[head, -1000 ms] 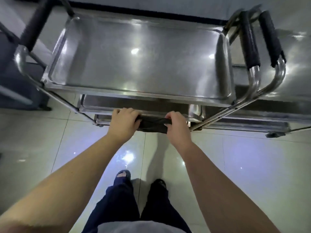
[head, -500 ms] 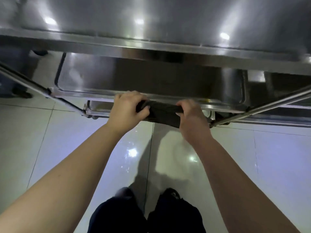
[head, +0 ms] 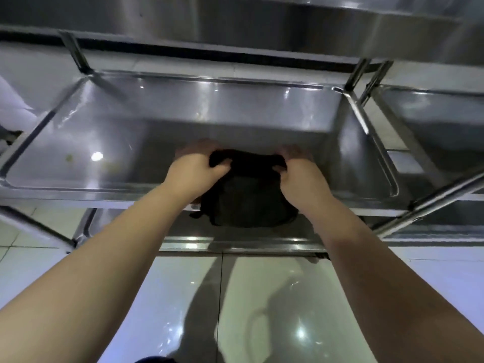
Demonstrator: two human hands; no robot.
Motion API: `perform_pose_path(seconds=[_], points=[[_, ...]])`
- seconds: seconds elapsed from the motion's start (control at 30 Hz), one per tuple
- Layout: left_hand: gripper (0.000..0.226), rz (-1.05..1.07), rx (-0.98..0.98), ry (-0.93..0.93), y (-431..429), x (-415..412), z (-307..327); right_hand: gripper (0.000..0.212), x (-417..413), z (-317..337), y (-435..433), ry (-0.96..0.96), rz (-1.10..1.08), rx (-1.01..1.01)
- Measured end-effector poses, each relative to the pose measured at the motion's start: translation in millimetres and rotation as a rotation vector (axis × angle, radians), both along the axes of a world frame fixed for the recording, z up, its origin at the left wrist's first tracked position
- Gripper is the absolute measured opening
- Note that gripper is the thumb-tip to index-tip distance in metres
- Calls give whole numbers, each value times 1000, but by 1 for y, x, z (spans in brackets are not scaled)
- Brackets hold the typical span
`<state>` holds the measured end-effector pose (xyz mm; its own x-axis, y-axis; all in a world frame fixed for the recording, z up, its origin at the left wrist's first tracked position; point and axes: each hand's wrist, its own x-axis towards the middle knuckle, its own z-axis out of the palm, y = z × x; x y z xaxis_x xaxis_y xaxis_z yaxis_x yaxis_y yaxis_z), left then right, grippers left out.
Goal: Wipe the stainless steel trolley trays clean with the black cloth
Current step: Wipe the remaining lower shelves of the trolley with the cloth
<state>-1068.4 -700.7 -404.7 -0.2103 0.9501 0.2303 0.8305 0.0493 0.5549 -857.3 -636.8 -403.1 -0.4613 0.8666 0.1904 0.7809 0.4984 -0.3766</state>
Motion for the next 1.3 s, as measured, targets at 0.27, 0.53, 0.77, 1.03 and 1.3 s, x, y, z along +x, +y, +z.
perform_pose_path(seconds=[0.27,0.53,0.77,1.03,1.3], points=[[34,36,-168,254,42,-7,-33,22,-16,-28,45,-88,-41,-114],[44,89,-105,191,43,-13,-34,31,-27,-22,36,-299,-158,123],[44,0,-232,178,52,-28,-39,62,-56,-50,-18,-413,-4,-170],[51,-114,-283,380,83,16,-60,63,105,-43,58,-551,-305,-288],[53,-71,-296,421,88,12,-69,67,-1,-55,47,-529,-129,-198]])
